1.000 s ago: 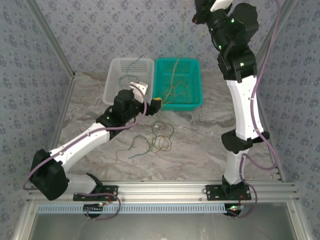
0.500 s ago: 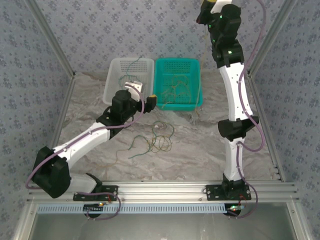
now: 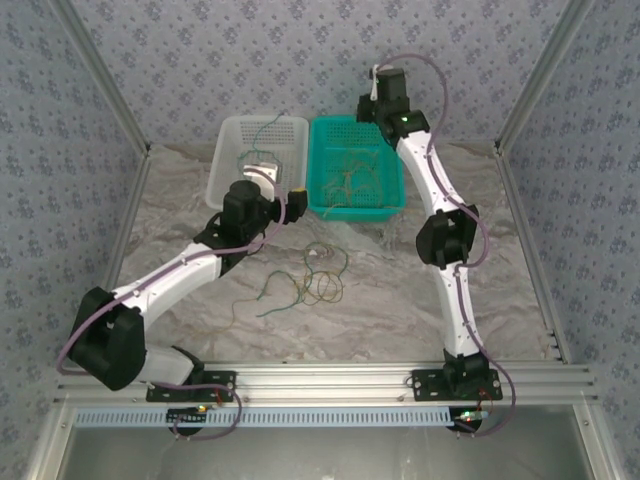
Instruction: Untangle the cables
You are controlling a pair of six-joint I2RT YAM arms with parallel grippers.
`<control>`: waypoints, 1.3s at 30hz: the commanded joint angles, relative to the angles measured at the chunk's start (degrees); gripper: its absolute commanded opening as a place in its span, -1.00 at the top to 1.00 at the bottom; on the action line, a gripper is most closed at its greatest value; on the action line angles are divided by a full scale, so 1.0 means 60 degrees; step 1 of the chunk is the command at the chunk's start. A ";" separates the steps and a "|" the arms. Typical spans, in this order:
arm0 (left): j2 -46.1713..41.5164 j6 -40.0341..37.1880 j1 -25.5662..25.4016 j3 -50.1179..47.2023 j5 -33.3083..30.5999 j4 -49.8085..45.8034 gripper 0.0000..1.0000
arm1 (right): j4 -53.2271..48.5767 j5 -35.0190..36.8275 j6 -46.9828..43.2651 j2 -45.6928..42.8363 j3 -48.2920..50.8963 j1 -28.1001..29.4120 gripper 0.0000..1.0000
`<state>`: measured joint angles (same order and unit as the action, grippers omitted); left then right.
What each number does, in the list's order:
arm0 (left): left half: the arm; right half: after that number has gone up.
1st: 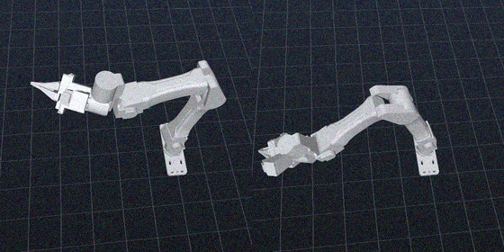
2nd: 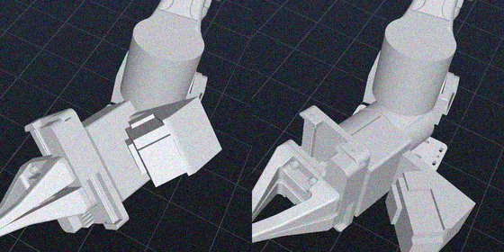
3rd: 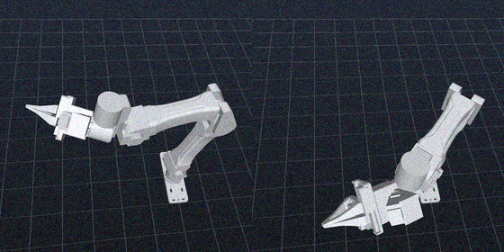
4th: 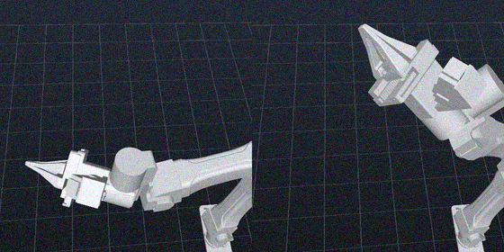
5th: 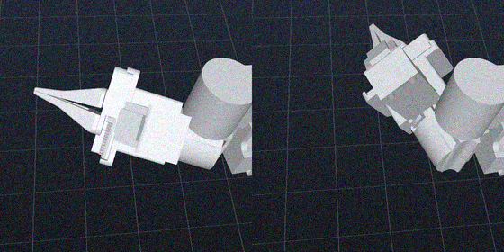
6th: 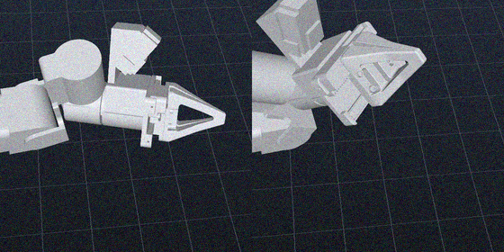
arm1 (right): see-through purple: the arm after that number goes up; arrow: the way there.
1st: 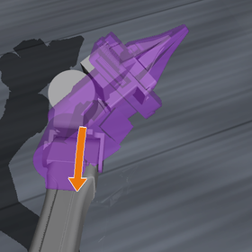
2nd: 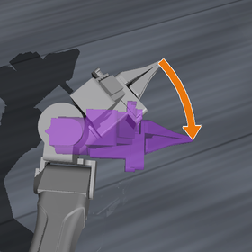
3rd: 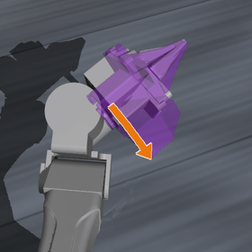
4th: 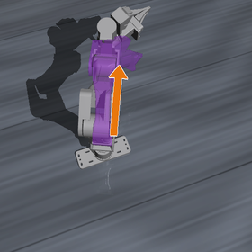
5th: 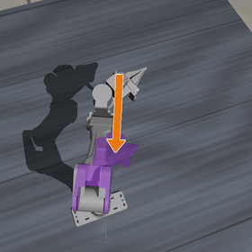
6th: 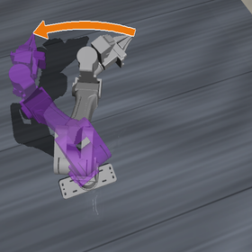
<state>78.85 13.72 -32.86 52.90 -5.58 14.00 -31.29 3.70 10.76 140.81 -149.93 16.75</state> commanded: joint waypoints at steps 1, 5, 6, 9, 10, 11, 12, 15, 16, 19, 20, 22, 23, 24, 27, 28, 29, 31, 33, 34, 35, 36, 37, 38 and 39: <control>0.0112 0.0204 0.0014 -0.0181 -0.0057 0.0329 -0.72 | -0.0475 0.0152 0.0190 -0.0521 0.0737 0.0187 1.00; 0.0100 0.0204 0.0013 -0.0327 -0.0165 0.0369 -0.72 | -0.0353 0.0716 0.0133 -0.1299 0.2546 0.0407 1.00; 0.0122 0.0206 0.0013 -0.0336 -0.0190 0.0365 -0.72 | -0.0270 0.0852 0.0087 -0.1531 0.3011 0.0474 1.00; 0.0208 0.0232 0.0014 -0.0349 -0.0213 0.0391 -0.72 | -0.0238 0.1450 0.0155 -0.2236 0.4174 0.0649 1.00; 0.0269 0.0233 0.0018 -0.0347 -0.0210 0.0382 -0.72 | -0.0224 0.1675 0.0301 -0.2530 0.4596 0.0694 1.00; 0.0307 0.0248 0.0013 -0.0347 -0.0223 0.0388 -0.72 | -0.0190 0.1751 0.0435 -0.2821 0.5010 0.0705 1.00; 0.0373 0.0270 0.0013 -0.0354 -0.0238 0.0382 -0.72 | -0.0111 0.1770 0.0590 -0.3171 0.5481 0.0726 1.00; 0.0532 0.0393 0.0013 -0.0368 -0.0386 0.0375 -0.72 | 0.0239 0.1678 0.0707 -0.4134 0.6762 0.0781 0.47; 0.0571 0.0436 0.0014 -0.0378 -0.0424 0.0372 -0.72 | 0.0187 0.1743 0.0724 -0.4401 0.7026 0.0812 0.29; 0.0672 0.0591 0.0028 -0.0336 -0.0450 0.0442 -0.72 | 0.0152 0.1686 0.0666 -0.5128 0.7604 0.0811 -0.04; 0.0737 0.0613 0.0028 -0.0324 -0.0430 0.0462 -0.72 | 0.0005 0.1640 0.0606 -0.5312 0.7657 0.0798 -0.13; 0.0852 0.0630 0.0028 -0.0261 -0.0385 0.0418 -0.72 | -0.0330 0.1721 0.0389 -0.5670 0.7721 0.0811 -0.21; 0.0899 0.0648 0.0029 -0.0255 -0.0390 0.0407 -0.72 | -0.0395 0.1740 0.0372 -0.5847 0.7836 0.0804 -0.25; 0.0952 0.0667 0.0028 -0.0250 -0.0416 0.0401 -0.72 | -0.0446 0.1721 0.0399 -0.6106 0.8025 0.0764 -0.32; 0.1023 0.0690 0.0042 -0.0294 -0.0445 0.0409 -0.72 | -0.0222 0.1715 0.0560 -0.7098 0.9057 0.0532 -0.35; 0.1028 0.0701 0.0046 -0.0319 -0.0463 0.0381 -0.72 | 0.0145 0.1768 0.0521 -0.7524 0.9710 0.0424 -0.36; 0.1024 0.0717 0.0045 -0.0337 -0.0461 0.0401 -0.72 | 0.0600 0.1786 0.0384 -0.7982 1.0357 0.0318 -0.52; 0.0955 0.0735 0.0071 -0.0373 -0.0427 0.0386 -0.72 | 0.1394 0.1616 -0.0090 -0.8601 1.1652 -0.0155 -0.69; 0.0876 0.0712 0.0069 -0.0409 -0.0381 0.0389 -0.72 | 0.1218 0.1519 -0.0234 -0.8700 1.2185 -0.0850 -0.69; 0.0835 0.0710 0.0063 -0.0427 -0.0377 0.0369 -0.72 | 0.1166 0.1388 -0.0417 -0.8702 1.2433 -0.1245 -0.66; 0.0781 0.0706 0.0059 -0.0444 -0.0360 0.0349 -0.72 | 0.1267 0.1404 -0.0592 -0.8708 1.2724 -0.1533 -0.65; 0.0733 0.0705 0.0069 -0.0453 -0.0350 0.0347 -0.72 | 0.1497 0.1132 -0.0827 -0.8697 1.3056 -0.1880 -0.65; 0.0704 0.0731 0.0077 -0.0467 -0.0307 0.0354 -0.72 | 0.1624 0.0465 -0.0960 -0.8658 1.3292 -0.2185 -0.63; 0.0687 0.0743 0.0074 -0.0455 -0.0282 0.0362 -0.72 | 0.1619 -0.0087 -0.0963 -0.8601 1.3380 -0.2457 -0.59; 0.0688 0.0734 0.0079 -0.0454 -0.0232 0.0359 -0.72 | 0.1560 -0.0655 -0.0958 -0.8519 1.3412 -0.2704 -0.53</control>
<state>84.84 17.47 -32.71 50.39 -7.27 15.16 -23.53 8.01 7.64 88.95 -70.83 3.01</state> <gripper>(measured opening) 0.860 0.777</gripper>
